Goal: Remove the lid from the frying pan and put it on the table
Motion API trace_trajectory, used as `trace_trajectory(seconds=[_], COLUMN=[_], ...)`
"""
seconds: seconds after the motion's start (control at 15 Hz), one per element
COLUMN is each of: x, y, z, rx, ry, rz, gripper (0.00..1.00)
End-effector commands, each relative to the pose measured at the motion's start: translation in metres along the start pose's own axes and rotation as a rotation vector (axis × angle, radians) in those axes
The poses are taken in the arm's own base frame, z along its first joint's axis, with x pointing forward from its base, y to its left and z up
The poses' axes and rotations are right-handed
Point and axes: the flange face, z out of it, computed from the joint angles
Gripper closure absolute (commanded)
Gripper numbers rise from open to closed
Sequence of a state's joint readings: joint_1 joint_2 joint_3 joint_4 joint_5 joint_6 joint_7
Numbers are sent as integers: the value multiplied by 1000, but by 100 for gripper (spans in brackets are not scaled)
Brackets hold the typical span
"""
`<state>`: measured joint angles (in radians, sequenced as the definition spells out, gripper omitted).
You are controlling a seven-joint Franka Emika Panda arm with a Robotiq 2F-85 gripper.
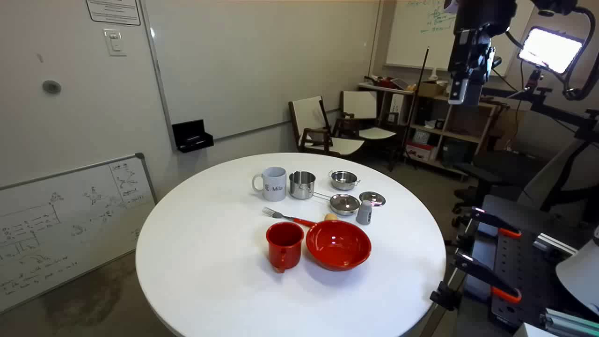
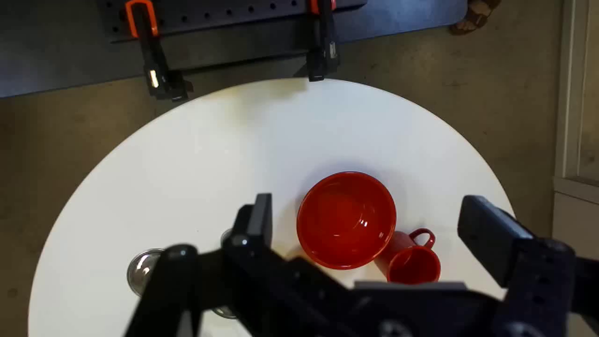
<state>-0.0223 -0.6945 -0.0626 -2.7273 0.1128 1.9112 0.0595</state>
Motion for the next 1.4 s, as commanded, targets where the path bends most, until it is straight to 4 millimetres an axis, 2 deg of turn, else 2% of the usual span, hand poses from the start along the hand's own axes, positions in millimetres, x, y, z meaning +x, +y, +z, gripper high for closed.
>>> trace_trajectory(seconds=[0.0,0.27,0.53,0.93,1.13,1.33], x=[0,33,81,158,194,221], y=[0,4,8,4,3,11], z=[0,5,29,83,121,161], rx=[0,28,13,-23,-70,-109], ry=[-1,55,139,179,148,83], rz=[0,50,120,255,283,299], gripper=[0,0,0,0,0,0])
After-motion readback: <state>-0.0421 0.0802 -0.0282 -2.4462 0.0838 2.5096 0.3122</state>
